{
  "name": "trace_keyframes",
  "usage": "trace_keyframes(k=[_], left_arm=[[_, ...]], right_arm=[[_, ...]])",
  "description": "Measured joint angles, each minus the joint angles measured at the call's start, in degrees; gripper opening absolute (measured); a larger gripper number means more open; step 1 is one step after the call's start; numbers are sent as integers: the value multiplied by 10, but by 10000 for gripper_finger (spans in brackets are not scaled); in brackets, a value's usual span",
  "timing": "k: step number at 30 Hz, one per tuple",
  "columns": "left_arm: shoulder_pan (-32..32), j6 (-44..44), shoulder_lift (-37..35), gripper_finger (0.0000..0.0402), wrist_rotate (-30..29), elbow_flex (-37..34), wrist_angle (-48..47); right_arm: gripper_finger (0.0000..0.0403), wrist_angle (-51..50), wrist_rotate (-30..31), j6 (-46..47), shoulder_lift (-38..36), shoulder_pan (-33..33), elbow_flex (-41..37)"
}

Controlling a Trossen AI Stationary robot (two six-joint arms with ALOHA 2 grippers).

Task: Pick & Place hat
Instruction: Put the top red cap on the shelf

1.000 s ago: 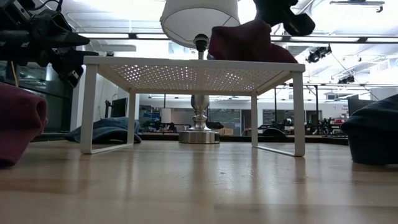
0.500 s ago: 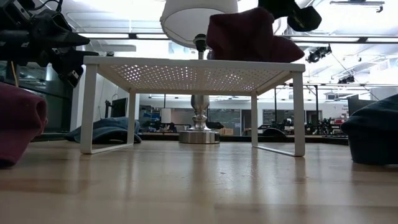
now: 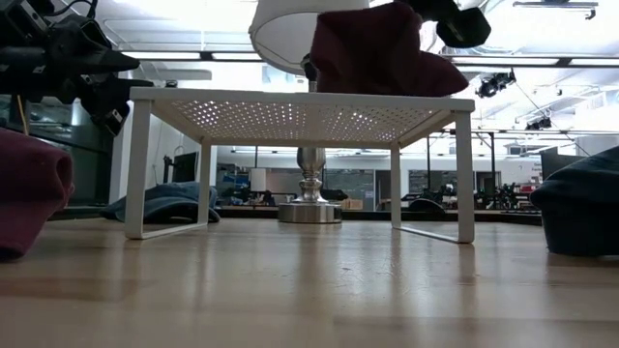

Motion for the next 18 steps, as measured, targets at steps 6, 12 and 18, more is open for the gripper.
trace_keyframes(k=[6, 12, 18], left_arm=[[0, 0, 0, 154, 0, 0, 0], [0, 0, 0, 154, 0, 0, 0], [0, 0, 0, 154, 0, 0, 0]], right_arm=[[0, -3, -8, -31, 0, 0, 0], [0, -19, -2, -33, 4, 0, 0], [0, -18, 7, 9, 12, 8, 0]])
